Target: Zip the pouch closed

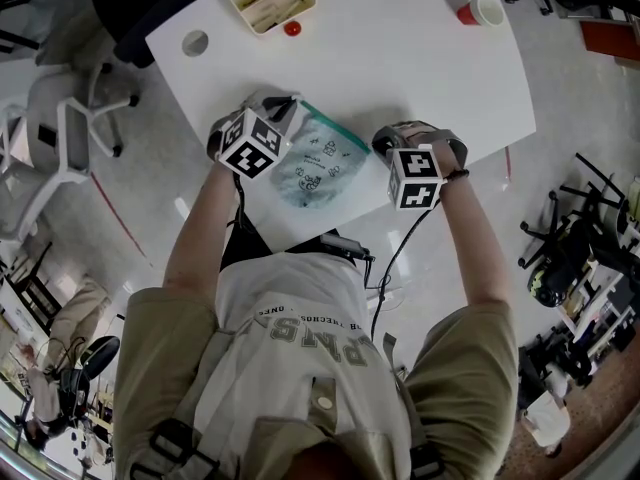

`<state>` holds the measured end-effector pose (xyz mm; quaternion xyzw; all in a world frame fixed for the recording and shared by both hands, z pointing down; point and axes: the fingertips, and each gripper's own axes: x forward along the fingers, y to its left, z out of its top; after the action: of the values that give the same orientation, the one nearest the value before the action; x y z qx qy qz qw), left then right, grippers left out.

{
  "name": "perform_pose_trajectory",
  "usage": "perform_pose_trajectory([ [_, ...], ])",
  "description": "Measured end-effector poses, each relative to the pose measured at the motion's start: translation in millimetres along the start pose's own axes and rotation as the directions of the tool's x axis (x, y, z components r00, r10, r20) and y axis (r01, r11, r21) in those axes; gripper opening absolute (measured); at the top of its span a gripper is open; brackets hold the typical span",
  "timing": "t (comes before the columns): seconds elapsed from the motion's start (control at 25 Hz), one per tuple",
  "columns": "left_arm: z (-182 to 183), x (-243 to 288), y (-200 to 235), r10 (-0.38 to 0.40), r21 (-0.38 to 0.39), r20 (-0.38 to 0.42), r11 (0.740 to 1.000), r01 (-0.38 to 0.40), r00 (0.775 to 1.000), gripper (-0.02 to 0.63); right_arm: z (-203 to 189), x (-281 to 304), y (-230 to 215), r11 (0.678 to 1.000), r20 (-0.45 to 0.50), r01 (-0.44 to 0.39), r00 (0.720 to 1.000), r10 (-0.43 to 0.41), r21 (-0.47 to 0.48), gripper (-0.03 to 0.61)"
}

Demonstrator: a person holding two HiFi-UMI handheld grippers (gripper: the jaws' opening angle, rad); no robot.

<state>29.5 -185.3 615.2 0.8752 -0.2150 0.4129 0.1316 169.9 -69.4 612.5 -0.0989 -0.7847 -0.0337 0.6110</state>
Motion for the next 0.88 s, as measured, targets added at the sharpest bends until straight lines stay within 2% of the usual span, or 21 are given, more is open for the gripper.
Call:
perform_pose_trajectory([
  [0.12, -0.6, -0.4, 0.3, 0.013, -0.014, 0.003, 1.000, -0.013, 1.000, 0.018, -3.1, 3.4, -1.2, 1.000, -0.007, 0.012, 1.000, -0.012, 0.001, 0.002],
  [0.4, 0.7, -0.1, -2.5, 0.016, 0.006, -0.007, 1.000, -0.016, 1.000, 0.020, -5.9, 8.6, -0.5, 0.999, -0.021, 0.026, 0.999, -0.027, -0.020, 0.002],
  [0.6, -0.6, 1.0, -0.7, 0.004, -0.020, -0.007, 1.000, -0.004, 1.000, 0.021, -3.3, 11.7, 1.2, 1.000, -0.018, 0.001, 1.000, -0.002, -0.010, 0.005],
  [0.88, 0.6, 0.0, -1.6, -0.003, -0.052, 0.009, 0.999, 0.004, 1.000, 0.028, -2.9, 9.1, 0.8, 1.000, -0.010, 0.022, 1.000, -0.022, 0.003, 0.006],
])
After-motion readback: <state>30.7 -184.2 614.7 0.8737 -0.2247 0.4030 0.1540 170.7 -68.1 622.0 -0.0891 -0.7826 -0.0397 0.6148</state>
